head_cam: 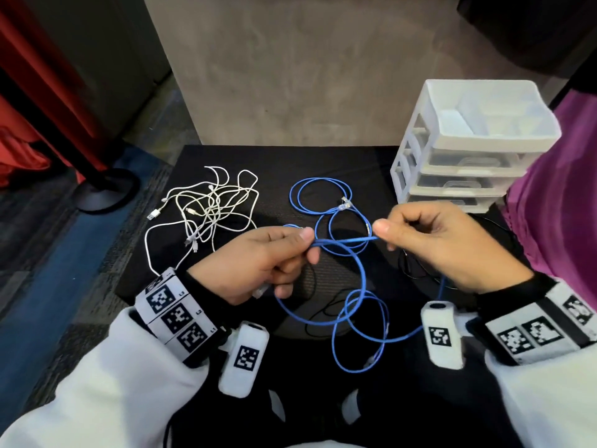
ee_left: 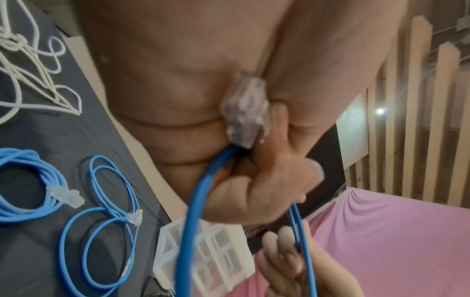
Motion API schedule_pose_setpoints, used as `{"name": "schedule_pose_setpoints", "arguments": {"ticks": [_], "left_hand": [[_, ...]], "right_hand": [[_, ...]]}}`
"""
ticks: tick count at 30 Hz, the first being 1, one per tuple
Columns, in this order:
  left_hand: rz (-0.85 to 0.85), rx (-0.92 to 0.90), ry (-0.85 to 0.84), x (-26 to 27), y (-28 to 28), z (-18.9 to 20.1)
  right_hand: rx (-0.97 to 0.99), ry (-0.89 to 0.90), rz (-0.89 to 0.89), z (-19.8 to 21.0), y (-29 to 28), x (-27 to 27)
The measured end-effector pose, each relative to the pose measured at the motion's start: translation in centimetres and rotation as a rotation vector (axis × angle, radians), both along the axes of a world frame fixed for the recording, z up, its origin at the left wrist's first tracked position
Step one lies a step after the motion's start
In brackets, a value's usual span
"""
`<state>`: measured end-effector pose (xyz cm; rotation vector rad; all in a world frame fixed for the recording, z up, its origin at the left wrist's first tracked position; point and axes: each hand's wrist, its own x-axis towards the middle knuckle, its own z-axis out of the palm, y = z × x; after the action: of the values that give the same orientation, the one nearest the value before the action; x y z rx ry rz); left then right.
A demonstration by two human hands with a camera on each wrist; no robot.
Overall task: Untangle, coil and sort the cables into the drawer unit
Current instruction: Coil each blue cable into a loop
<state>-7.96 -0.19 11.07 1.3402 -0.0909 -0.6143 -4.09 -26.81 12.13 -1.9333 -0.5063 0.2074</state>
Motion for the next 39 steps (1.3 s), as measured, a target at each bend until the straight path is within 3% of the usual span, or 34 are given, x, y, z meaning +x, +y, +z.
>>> {"name": "schedule_pose_setpoints", "arguments": {"ticks": [7, 10, 13, 19, 24, 27, 33, 36, 39], "left_hand": [[0.049, -0.137, 0.107, 0.4, 1.8, -0.3], [0.055, -0.342, 0.241, 0.7, 1.4, -0.6], [0.107, -0.633, 0.325, 0.9, 1.4, -0.3], [0.507, -0.664, 0.067, 1.3, 1.1, 0.8], [0.604, -0.475, -0.191, 2.2, 0.4, -0.2], [0.586, -0.255, -0.251, 2.0, -0.7, -0.9], [0.246, 0.182, -0.19, 0.5, -1.9, -1.7], [0.083, 0.26, -0.184, -0.7, -2.5, -1.8], [0.04, 0.128, -0.065, -2.0, -3.5, -1.4]], "right_hand": [[0.238, 0.099, -0.311, -1.0, -2.6, 2.0], [0.218, 0.083, -0.369, -3.2, -2.0, 2.2], [0.161, 0.15, -0.296, -6.2, -0.5, 1.3], [0.158, 0.419, 0.017, -9.9, 3.1, -3.8], [0.001, 0.435, 0.255, -9.7, 4.7, -7.0], [-0.205, 0.255, 0.346, -7.4, 4.9, -7.6], [-0.522, -0.11, 0.491, -2.6, 3.5, -6.4], [-0.443, -0.161, 0.416, -1.0, 2.8, -5.0], [-0.281, -0.132, 0.279, -0.5, 2.7, -3.5]]}}
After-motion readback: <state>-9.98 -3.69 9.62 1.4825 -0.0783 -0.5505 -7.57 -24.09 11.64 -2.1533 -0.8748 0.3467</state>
